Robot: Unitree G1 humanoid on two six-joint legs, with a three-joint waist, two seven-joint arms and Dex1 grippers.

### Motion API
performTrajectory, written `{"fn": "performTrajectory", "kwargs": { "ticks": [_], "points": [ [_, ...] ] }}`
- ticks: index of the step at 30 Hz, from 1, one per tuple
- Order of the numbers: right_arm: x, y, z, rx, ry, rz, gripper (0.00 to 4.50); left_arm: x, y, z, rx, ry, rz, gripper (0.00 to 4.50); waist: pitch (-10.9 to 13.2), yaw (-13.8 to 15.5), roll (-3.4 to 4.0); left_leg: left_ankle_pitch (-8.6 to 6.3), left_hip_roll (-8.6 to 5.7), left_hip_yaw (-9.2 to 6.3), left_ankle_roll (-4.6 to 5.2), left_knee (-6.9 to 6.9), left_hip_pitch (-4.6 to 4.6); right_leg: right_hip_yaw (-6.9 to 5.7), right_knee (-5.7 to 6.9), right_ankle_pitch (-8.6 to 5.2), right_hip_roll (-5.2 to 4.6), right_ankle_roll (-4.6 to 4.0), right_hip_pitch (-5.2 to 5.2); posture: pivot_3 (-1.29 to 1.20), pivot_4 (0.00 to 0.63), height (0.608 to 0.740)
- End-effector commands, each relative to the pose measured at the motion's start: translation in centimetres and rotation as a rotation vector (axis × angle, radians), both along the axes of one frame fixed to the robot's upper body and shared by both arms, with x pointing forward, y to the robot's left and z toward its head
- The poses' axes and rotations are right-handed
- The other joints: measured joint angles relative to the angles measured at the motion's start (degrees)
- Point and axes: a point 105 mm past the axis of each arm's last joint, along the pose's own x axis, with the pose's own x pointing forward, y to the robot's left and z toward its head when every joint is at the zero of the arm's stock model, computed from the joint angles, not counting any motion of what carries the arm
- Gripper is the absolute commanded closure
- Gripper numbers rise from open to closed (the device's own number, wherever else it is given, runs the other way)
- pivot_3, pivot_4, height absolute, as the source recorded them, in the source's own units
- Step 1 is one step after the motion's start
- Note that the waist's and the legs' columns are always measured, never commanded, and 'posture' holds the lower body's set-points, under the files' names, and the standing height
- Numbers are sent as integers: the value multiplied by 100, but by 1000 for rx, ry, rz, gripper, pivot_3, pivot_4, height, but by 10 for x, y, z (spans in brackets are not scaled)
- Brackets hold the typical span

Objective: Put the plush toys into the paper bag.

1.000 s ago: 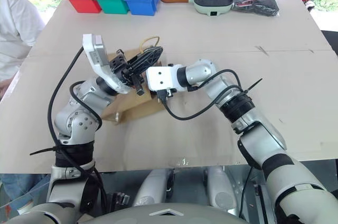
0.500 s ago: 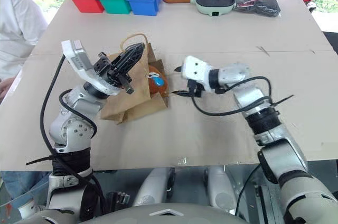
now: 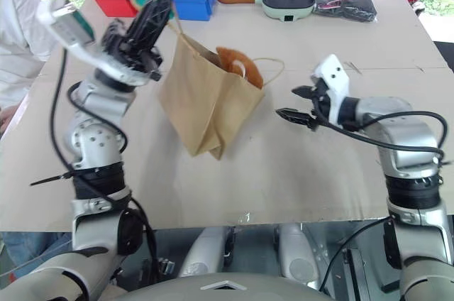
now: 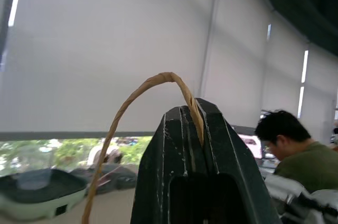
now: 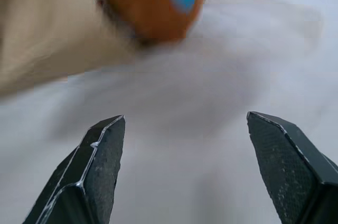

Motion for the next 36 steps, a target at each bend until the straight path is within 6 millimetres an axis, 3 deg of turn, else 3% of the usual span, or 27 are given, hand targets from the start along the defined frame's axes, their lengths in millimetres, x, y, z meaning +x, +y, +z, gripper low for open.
{"fn": "performTrajectory", "kwargs": {
  "ticks": [1,3,6,12,15,19,24,29,36],
  "points": [
    [-14,0,11,79,31,-9,972,-18,1,-13,57,-6,15,4500,0,-13,0,0,0,2,0,0,0,1,-1,0,-1,0,0,0,150,740],
    [-17,1,11,129,62,-23,972,-25,5,-27,58,35,40,4500,0,-8,-1,-1,-1,3,1,1,-2,-1,2,0,-1,0,0,0,150,740],
    [-15,20,10,241,120,-2,972,-41,6,-43,61,89,62,4500,-2,-27,-2,0,-1,7,1,4,4,-3,5,0,2,0,6,0,150,740],
    [2,43,-3,267,209,-22,972,-56,8,-48,58,120,92,4500,-2,4,-2,0,-2,13,0,8,0,-6,7,0,3,0,5,0,150,740],
    [12,46,-4,175,128,-29,972,-57,12,-46,67,117,118,4500,-1,12,-1,0,-5,18,1,8,0,-5,5,0,1,0,6,0,150,740],
    [32,50,-19,-81,-56,-25,972,-55,11,-45,70,118,119,4500,-1,-21,-1,0,-5,21,1,7,1,-6,4,0,2,0,4,0,150,740],
    [62,94,-26,-182,-171,58,972,-49,10,-42,66,109,129,4500,-1,-82,-1,0,3,27,0,6,9,2,7,0,14,0,3,0,150,740],
    [83,107,-35,-229,-197,50,972,-46,10,-40,64,101,131,4500,-1,-31,-1,1,6,21,-1,3,2,-4,6,1,16,-2,-1,0,150,740],
    [92,111,-48,-314,-289,71,4225,-44,11,-37,58,94,139,4500,-2,-39,-2,1,-4,22,-1,4,4,0,5,1,2,-1,1,0,150,740]
  ]
}}
